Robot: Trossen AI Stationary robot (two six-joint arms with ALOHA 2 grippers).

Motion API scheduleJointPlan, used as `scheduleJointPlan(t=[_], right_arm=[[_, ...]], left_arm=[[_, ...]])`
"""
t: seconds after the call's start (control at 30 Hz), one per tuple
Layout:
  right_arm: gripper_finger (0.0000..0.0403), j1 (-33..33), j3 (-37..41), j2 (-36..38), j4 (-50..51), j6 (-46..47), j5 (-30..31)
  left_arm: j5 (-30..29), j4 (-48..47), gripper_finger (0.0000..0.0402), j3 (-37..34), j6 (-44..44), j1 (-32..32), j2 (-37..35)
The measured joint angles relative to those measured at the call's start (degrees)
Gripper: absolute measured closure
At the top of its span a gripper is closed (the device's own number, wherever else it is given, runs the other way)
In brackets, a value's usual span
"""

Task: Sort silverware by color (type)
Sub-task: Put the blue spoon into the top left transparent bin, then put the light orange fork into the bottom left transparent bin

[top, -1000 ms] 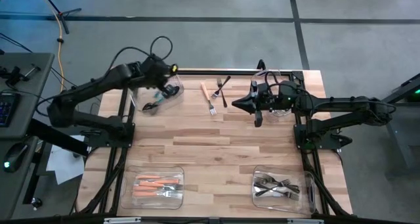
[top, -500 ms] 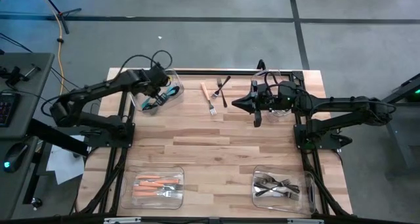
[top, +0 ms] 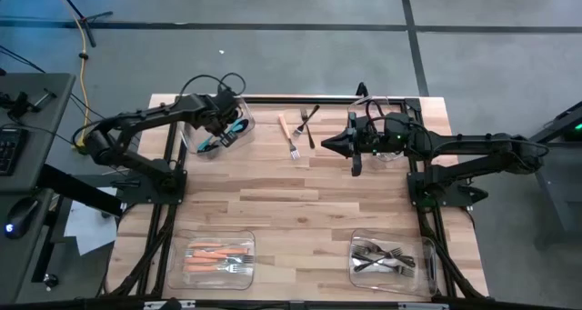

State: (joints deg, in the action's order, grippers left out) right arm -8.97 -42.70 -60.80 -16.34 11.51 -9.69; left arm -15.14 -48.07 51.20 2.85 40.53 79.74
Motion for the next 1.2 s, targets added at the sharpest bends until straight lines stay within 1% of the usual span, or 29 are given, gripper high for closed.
scheduleJointPlan(t=[0.2, 0.43, 0.57, 0.87, 1.03, 1.2], right_arm=[[0.0403, 0.0, 0.0, 0.0, 0.3, 0.5, 0.0], [0.0403, 0.0, 0.0, 0.0, 0.3, 0.5, 0.0], [0.0403, 0.0, 0.0, 0.0, 0.3, 0.5, -0.1], [0.0403, 0.0, 0.0, 0.0, 0.3, 0.7, -0.2], [0.0403, 0.0, 0.0, 0.0, 0.3, 0.7, -0.2], [0.0403, 0.0, 0.0, 0.0, 0.3, 0.6, -0.2]], left_arm=[[0.1, 0.0, 0.0398, 0.0, 0.0, 0.1, 3.0], [1.1, -1.0, 0.0373, 0.0, 0.5, 0.1, 3.3], [1.1, -2.0, 0.0349, 0.0, 1.0, 0.1, 3.3], [1.1, -2.4, 0.0274, 0.2, 1.0, 0.1, 2.7], [1.3, -5.6, 0.0248, 4.6, 1.0, 0.1, 0.9], [2.4, -7.0, 0.0241, 11.1, 3.4, -0.1, -3.1]])
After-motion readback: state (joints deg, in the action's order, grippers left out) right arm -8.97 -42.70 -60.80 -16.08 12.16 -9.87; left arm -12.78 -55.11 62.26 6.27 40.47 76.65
